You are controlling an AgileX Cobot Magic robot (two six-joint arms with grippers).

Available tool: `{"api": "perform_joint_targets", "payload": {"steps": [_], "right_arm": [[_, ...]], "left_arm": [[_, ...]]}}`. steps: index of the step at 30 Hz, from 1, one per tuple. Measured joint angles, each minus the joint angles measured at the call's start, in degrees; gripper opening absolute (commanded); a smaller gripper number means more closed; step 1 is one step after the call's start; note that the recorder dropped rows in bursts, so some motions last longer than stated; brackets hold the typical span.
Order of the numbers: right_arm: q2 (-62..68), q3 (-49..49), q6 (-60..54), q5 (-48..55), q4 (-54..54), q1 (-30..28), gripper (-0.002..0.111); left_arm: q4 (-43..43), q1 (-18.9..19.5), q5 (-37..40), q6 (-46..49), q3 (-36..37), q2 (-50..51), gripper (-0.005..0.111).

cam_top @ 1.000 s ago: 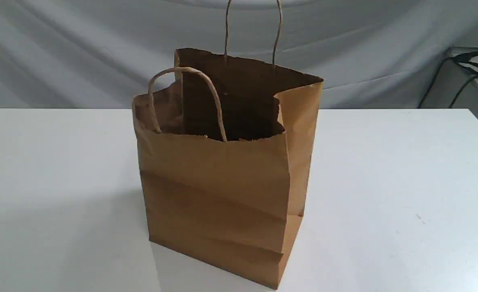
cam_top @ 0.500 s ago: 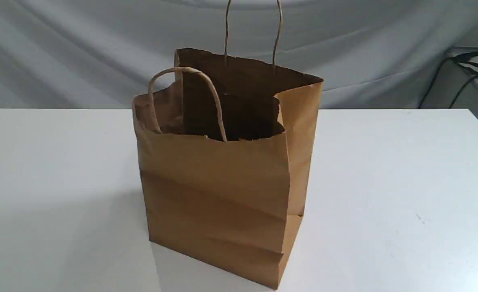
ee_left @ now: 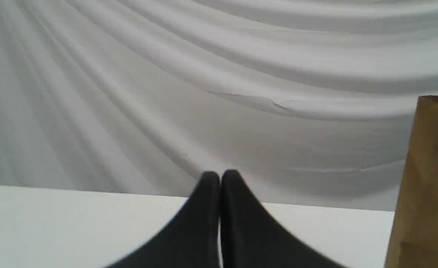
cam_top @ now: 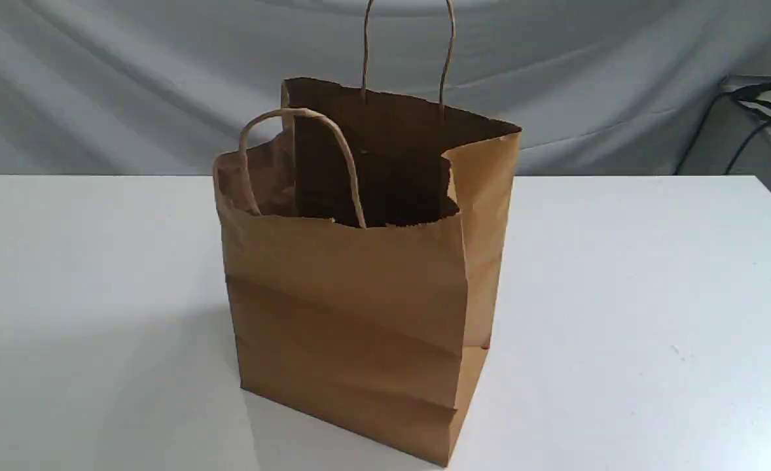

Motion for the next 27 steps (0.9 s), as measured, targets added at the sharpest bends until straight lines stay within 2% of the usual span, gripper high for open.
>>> {"api": "perform_joint_targets", "payload": {"steps": [4,22,27], "right_arm": [[0.0,0.0,0.0,0.0,2.44,0.0,0.0],[0.0,0.0,0.0,-0.13,3.14,0.0,0.0],[0.0,0.0,0.0,-6.2,-1.69,0.0,0.0]], "left_arm": [[0.0,0.0,0.69,-4.75,0.0,0.0,0.0],[0.0,0.0,1.02,-5.43,0.0,0.0,0.0],[0.0,0.0,1.02,-5.43,0.0,0.0,0.0]]}}
